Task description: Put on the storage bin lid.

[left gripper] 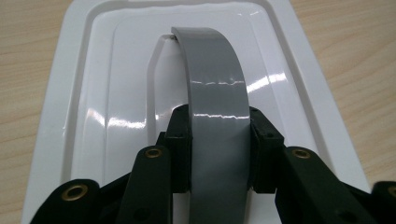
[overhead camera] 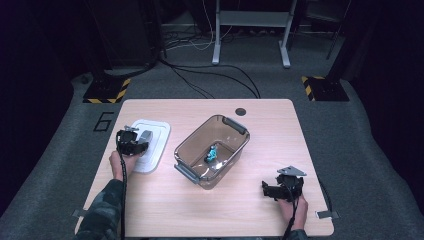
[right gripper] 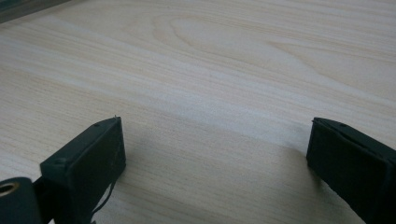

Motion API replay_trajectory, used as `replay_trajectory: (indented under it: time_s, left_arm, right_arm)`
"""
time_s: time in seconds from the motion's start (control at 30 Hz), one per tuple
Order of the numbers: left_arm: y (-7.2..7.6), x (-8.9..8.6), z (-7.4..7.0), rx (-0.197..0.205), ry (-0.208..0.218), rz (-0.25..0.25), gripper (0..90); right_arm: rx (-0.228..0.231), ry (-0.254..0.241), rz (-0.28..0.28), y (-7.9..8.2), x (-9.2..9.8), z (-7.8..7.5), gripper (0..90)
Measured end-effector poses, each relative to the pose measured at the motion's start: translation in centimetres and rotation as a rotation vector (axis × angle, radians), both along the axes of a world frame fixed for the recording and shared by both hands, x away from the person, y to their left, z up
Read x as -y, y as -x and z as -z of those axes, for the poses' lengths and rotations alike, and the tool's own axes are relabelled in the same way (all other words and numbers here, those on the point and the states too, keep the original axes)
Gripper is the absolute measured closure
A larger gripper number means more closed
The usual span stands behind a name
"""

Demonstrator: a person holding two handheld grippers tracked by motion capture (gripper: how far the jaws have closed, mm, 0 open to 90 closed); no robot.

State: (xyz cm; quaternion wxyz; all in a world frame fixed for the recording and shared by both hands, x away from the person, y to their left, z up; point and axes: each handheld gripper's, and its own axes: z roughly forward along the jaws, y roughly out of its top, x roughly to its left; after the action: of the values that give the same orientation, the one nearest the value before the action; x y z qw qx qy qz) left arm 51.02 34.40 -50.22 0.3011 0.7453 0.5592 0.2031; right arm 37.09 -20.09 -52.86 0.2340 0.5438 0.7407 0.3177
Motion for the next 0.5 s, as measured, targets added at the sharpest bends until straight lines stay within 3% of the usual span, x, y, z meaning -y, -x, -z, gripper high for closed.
replay_trajectory:
  time_s: [0.17,0.5]
  left_arm:
    - [0.2,-0.3,-0.2,-0.006,0.015,0.005,66.7]
    - [0.9,-0.2,-1.6,0.020,0.036,0.032,66.8]
  right_arm:
    - [0.000,0.000,0.000,0.0,0.0,0.0,3.7]
    - [0.000,0.000,-0.001,0.0,0.0,0.0,3.7]
